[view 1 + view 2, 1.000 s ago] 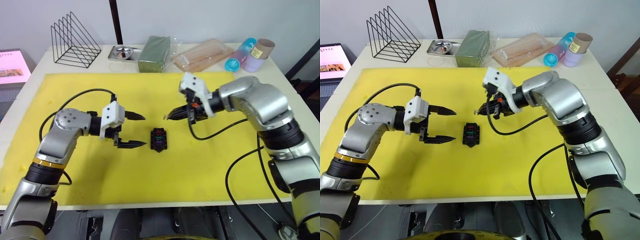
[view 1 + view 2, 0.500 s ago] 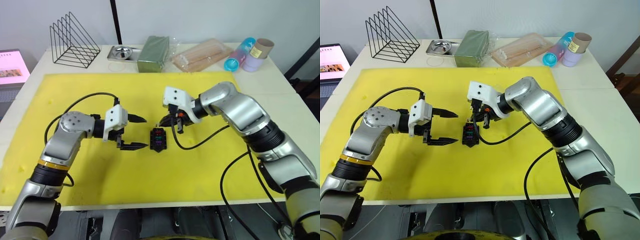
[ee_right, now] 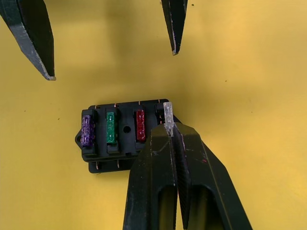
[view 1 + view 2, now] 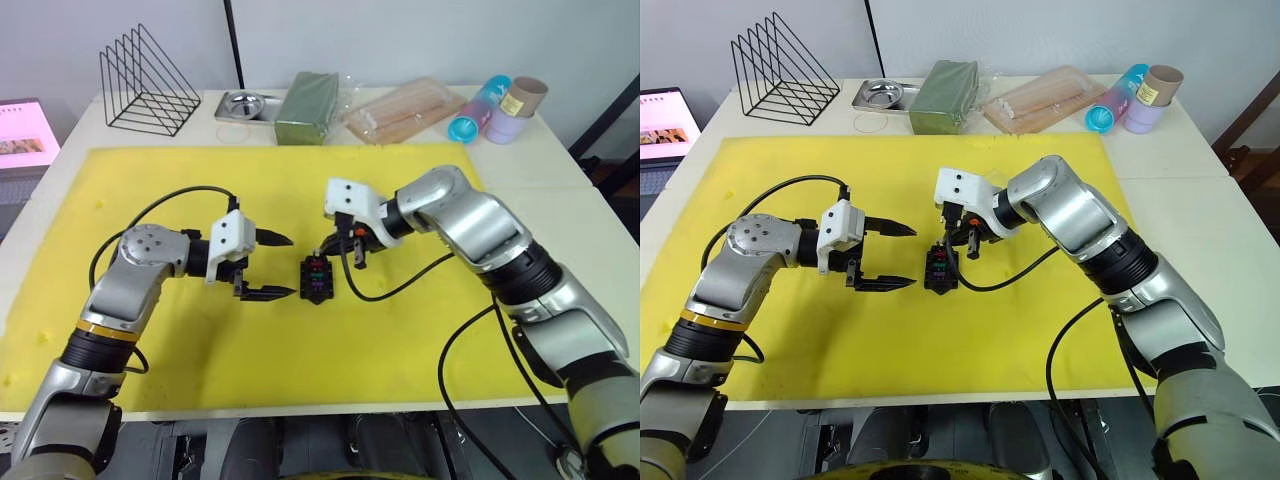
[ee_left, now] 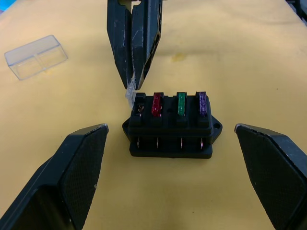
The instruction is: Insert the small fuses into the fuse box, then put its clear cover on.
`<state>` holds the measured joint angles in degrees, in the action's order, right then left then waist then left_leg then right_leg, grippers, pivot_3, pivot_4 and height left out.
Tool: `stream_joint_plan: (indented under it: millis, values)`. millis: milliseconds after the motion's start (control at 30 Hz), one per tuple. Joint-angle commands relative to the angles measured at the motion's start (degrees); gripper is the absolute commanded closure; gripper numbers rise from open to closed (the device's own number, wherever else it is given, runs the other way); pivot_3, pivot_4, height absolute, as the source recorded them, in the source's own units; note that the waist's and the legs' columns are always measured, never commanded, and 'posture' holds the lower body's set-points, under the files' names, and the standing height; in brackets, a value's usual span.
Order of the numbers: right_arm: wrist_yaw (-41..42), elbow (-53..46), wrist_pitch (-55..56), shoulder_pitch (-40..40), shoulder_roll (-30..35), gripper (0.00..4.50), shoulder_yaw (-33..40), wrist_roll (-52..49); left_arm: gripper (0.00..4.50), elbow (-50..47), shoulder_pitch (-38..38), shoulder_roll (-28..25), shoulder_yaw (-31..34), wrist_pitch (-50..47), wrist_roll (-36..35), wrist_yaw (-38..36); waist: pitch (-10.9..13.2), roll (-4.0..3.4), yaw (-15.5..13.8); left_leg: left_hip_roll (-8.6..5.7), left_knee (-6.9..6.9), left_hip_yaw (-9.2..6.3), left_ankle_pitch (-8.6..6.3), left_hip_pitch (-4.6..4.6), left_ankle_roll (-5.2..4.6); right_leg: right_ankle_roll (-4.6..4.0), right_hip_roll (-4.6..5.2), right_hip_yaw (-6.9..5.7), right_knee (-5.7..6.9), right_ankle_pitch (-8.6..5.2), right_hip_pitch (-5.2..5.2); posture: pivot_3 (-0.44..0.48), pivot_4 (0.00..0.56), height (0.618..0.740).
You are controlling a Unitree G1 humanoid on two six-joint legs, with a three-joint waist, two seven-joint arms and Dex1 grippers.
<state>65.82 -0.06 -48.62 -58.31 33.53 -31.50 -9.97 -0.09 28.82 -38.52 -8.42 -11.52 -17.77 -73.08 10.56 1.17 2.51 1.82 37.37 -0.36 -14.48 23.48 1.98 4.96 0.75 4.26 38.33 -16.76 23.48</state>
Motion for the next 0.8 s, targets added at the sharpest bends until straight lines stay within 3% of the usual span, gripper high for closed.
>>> stream_joint_plan:
  millis: [33,800]
  values:
    - [0.7,-0.8,0.6,-0.3,-0.4,4.49,0.0,0.8,0.00,-1.0,-0.5,0.0,0.5,1.2,0.0,0.3,0.0,0.00,0.0,0.00,0.00,0.00,0.00,0.00,0.00,0.00,0.00,0.00,0.00,0.00,0.00,0.000,0.150,0.740]
    - [1.1,1.0,2.5,-0.8,-1.4,4.49,-1.0,4.2,0.00,-1.8,-1.0,0.4,0.6,1.0,-0.2,1.1,0.0,0.00,0.0,0.00,0.00,-0.01,0.00,0.00,0.00,0.00,0.00,0.00,0.01,0.00,0.00,0.000,0.150,0.740]
